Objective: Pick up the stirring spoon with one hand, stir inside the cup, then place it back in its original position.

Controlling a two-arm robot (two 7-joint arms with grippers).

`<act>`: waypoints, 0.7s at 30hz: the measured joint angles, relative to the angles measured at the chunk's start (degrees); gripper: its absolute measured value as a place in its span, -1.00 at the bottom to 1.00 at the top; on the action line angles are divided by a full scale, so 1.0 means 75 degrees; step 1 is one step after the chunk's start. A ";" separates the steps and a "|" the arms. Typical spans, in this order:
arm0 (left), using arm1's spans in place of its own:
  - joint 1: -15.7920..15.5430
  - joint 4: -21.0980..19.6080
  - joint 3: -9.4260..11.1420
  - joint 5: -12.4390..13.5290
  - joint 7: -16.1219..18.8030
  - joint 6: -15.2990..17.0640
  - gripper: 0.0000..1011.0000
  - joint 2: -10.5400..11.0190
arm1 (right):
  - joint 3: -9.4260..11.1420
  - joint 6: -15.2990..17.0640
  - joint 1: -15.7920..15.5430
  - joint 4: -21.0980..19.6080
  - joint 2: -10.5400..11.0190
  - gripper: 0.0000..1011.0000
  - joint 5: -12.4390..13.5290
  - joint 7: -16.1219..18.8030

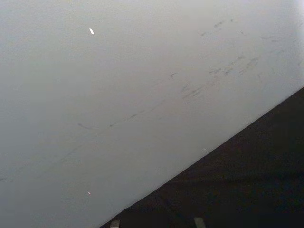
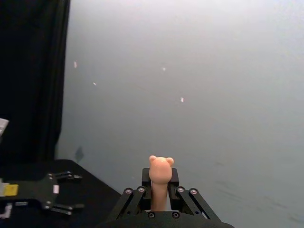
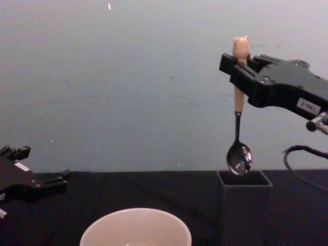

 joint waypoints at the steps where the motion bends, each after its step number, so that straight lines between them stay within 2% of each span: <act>1: 0.0000 0.0000 0.0000 0.0000 0.0000 0.0000 0.98 0.0000 | 0.0012 0.0001 0.0011 0.0035 -0.0015 -0.58 -0.0025 -0.0024; 10: 0.0000 0.0000 0.0000 0.0000 0.0000 0.0000 0.98 0.0000 | 0.0106 0.0055 0.0156 0.0445 -0.0225 -0.57 -0.0262 -0.0176; 21: 0.0000 0.0000 0.0000 0.0000 0.0000 0.0000 0.98 0.0000 | 0.0118 0.0114 0.0240 0.0700 -0.0377 -0.57 -0.0329 -0.0147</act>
